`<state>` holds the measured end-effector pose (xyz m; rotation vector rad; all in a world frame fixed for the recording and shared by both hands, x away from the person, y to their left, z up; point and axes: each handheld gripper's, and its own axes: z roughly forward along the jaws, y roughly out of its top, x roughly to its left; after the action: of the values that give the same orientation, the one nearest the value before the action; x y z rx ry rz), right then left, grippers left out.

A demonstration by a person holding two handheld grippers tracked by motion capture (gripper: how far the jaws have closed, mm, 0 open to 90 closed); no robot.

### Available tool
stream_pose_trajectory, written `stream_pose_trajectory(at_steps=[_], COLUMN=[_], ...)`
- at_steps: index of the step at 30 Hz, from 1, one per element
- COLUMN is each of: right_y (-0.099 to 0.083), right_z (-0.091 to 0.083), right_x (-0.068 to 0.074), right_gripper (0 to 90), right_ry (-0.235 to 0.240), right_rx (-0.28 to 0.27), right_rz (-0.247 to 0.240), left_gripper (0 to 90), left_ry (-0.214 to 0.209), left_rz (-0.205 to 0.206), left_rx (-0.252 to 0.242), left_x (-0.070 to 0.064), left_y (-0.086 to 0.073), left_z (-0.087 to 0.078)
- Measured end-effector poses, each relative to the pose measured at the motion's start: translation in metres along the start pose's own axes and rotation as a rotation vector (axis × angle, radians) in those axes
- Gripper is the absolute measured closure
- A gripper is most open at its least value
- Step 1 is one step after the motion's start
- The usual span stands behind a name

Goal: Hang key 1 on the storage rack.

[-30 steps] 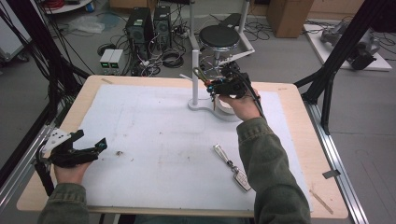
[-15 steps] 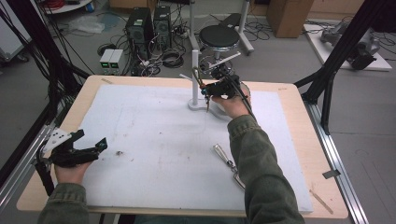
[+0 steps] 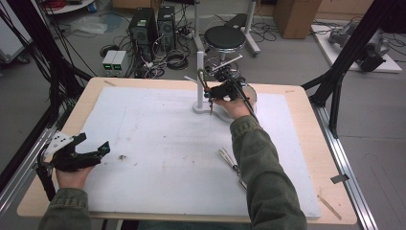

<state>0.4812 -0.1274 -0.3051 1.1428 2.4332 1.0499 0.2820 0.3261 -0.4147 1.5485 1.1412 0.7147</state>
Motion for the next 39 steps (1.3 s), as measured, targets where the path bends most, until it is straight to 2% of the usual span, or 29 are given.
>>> stream_pose_trajectory(at_steps=[3,6,10,12,14,16,20,22,28,39], right_y=[0.000,-0.001,-0.003,-0.004,-0.006,-0.012,-0.022,-0.024,-0.026,-0.065], right_z=[-0.001,-0.005,-0.010,-0.013,-0.016,-0.017,-0.020,-0.023,-0.037,-0.046], right_x=[0.003,0.006,0.007,0.008,0.009,0.011,0.014,0.015,0.026,0.027], right_gripper=[38.7,30.2,19.1,10.7,9.2,1.5,0.4,0.4,0.4,0.4], right_ry=[-0.015,-0.006,-0.066,-0.081,-0.086,-0.084,-0.091,-0.113,-0.131,-0.125], right_rx=[0.001,-0.002,0.017,0.015,0.011,0.009,0.037,0.059,0.034,0.031], right_rz=[0.003,0.004,0.026,0.044,0.050,0.050,0.042,0.035,0.004,0.031], left_gripper=[1.7,1.7,1.7,1.7,1.7,1.7,1.7,1.7,1.7,1.7], left_ry=[0.002,0.002,0.001,0.001,0.000,0.001,0.000,0.000,0.000,-0.001], left_rz=[0.004,0.006,0.006,0.007,0.006,0.006,0.007,0.008,0.004,0.005], left_rx=[0.005,0.003,0.003,0.003,0.003,0.002,0.005,0.007,0.004,0.005], left_x=[0.000,0.000,0.000,0.000,0.000,0.000,-0.001,-0.001,-0.001,-0.001], left_y=[0.000,0.000,0.000,0.000,0.000,0.000,0.000,0.000,0.000,0.000], left_z=[0.000,0.000,0.000,0.000,0.000,0.000,0.000,0.000,0.000,0.000])
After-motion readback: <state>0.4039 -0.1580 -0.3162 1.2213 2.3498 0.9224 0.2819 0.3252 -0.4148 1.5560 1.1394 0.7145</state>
